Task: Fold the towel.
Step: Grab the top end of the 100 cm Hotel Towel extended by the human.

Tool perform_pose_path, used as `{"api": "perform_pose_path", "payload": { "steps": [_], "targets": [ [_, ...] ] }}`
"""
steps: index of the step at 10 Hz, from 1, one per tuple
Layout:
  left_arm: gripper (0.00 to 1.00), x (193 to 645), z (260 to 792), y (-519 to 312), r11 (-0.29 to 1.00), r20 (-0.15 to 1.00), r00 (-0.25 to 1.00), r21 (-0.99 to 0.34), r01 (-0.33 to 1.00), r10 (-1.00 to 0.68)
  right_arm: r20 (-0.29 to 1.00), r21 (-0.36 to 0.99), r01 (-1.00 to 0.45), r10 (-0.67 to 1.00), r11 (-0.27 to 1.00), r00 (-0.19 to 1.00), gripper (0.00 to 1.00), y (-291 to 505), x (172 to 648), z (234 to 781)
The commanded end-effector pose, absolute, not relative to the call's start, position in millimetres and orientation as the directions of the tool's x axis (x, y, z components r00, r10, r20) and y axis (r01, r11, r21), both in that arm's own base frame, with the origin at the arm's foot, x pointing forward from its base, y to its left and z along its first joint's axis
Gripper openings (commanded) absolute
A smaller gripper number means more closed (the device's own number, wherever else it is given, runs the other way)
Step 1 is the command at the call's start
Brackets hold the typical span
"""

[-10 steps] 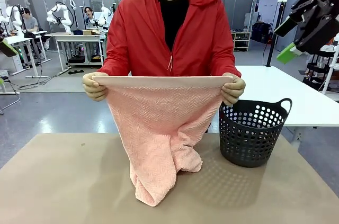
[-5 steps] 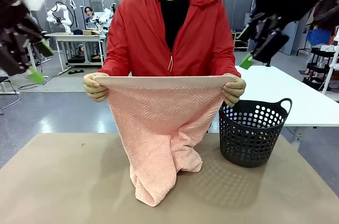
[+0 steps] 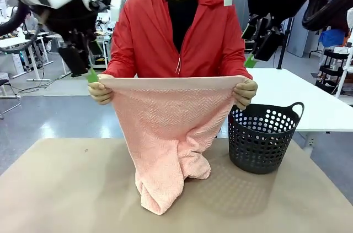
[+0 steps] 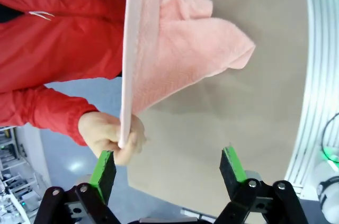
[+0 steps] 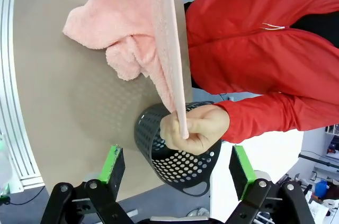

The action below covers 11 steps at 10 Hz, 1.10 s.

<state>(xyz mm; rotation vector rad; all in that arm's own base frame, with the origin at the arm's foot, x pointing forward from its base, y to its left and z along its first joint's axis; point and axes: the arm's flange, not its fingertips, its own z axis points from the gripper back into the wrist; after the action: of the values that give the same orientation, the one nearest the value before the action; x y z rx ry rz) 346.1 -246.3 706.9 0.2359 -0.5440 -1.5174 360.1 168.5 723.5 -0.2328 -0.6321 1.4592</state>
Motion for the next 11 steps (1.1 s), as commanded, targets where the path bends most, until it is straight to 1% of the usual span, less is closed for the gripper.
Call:
{"api": "perform_pose_path", "payload": {
  "steps": [1, 3, 5, 6, 7, 9, 11],
  "targets": [
    [1.0, 364, 708, -258, 0.056, 0.178, -0.038, 0.495, 0.867, -0.983, 0.232, -0.497, -0.856, 0.972, 0.142, 0.026, 1.0, 186, 372, 725],
    [1.0, 384, 698, -262, 0.086, 0.192, -0.014, 0.501, 0.861, -0.981, 0.19, -0.486, -0.864, 0.981, 0.127, 0.038, 1.0, 198, 390, 711],
    [1.0, 419, 682, -269, 0.079, 0.187, -0.015, 0.485, 0.871, -0.982, 0.134, -0.49, -0.865, 0.99, 0.109, 0.049, 1.0, 209, 414, 692],
    [1.0, 426, 677, -269, 0.049, 0.216, -0.052, 0.438, 0.898, -0.975, 0.128, -0.474, -0.874, 0.99, 0.107, 0.052, 1.0, 212, 420, 684],
    [1.0, 439, 670, -267, 0.039, 0.219, -0.062, 0.429, 0.902, -0.974, 0.124, -0.46, -0.883, 0.991, 0.099, 0.047, 1.0, 215, 427, 674],
    [1.0, 458, 657, -268, 0.04, 0.18, -0.046, 0.445, 0.895, -0.983, 0.136, -0.408, -0.907, 0.989, 0.102, 0.05, 1.0, 218, 444, 653],
    [1.0, 476, 644, -270, 0.038, 0.189, -0.044, 0.412, 0.91, -0.981, 0.116, -0.382, -0.919, 0.992, 0.093, 0.052, 1.0, 220, 458, 637]
  ]
}}
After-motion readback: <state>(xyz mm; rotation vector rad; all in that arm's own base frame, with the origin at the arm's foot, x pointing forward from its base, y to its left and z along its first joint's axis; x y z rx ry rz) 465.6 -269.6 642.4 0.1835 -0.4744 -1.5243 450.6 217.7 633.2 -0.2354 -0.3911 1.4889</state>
